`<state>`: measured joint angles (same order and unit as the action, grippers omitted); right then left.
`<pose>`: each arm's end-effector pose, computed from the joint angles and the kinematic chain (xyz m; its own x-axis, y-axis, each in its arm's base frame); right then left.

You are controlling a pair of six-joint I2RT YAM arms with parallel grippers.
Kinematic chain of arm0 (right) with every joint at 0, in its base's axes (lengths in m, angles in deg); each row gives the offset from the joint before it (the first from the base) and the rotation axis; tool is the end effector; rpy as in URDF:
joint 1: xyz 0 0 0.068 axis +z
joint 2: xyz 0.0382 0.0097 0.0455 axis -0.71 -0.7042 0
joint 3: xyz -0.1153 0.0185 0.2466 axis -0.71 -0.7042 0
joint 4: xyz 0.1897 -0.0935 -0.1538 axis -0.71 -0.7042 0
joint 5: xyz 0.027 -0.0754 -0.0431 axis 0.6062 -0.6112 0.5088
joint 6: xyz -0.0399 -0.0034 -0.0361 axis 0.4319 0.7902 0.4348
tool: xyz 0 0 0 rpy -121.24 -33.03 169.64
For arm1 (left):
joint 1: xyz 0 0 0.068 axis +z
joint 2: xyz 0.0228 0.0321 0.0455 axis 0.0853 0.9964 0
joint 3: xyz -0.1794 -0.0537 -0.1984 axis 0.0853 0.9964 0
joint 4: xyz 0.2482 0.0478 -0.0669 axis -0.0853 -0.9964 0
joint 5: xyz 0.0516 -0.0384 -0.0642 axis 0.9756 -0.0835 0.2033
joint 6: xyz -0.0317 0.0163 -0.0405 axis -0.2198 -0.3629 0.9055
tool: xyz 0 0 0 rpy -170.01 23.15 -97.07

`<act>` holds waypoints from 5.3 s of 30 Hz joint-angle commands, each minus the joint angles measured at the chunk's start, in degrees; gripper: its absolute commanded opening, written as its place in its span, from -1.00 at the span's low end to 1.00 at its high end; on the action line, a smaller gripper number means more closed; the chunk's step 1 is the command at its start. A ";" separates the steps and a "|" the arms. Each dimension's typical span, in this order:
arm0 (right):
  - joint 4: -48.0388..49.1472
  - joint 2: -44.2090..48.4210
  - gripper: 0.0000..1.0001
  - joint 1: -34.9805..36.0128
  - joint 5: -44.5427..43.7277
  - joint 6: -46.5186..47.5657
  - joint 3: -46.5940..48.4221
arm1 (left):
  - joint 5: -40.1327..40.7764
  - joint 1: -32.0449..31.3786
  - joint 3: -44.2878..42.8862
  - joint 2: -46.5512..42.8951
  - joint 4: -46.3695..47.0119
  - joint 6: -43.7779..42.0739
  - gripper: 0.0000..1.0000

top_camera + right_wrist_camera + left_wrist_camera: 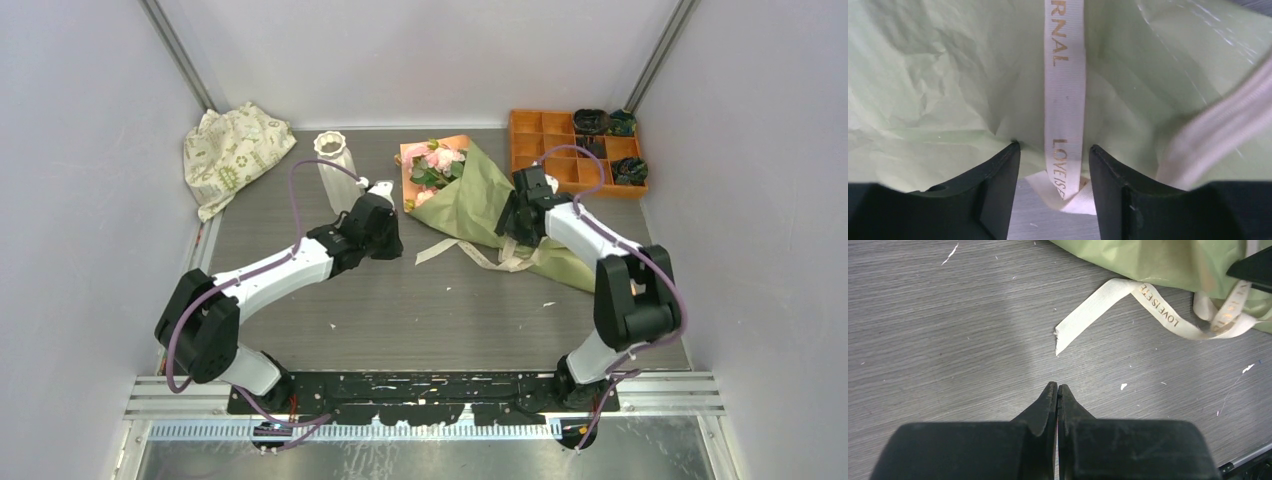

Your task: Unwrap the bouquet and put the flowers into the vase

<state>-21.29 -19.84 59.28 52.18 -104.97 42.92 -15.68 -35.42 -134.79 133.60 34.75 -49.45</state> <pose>0.3094 0.0727 0.2221 -0.7796 0.3663 -0.5079 0.3056 0.9305 0.2021 0.2481 -0.2050 0.2409 -0.7484 -0.0934 -0.6567 0.1913 0.9176 -0.3485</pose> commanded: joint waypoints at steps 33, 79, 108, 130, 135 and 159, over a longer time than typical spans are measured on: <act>-0.71 15.94 -0.86 2.04 20.03 -6.87 27.70 | -36.11 -0.59 -27.45 28.47 36.44 9.10 -0.74; -1.83 7.11 -0.71 1.44 2.56 -0.50 47.32 | -61.60 -6.07 -7.96 32.25 65.39 24.50 -0.46; -22.83 -25.67 -0.12 -21.81 -27.23 8.86 89.65 | -43.31 -5.59 6.64 -3.70 19.55 -5.67 -0.47; 0.46 9.59 0.61 -22.11 6.65 -1.91 33.64 | -47.45 -7.63 -29.53 33.90 27.50 -7.04 0.02; 1.67 12.63 0.60 -22.11 6.66 -1.93 30.16 | -50.08 -7.90 -33.71 37.99 30.20 -5.10 0.03; 4.34 19.68 0.58 -22.13 10.78 -1.67 22.43 | -43.90 -13.74 -37.47 43.12 30.64 -5.02 0.03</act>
<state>-19.91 -1.90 37.25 61.82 -106.35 65.94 -61.77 -49.11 -172.48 179.56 61.39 -54.98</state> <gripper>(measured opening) 0.791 0.518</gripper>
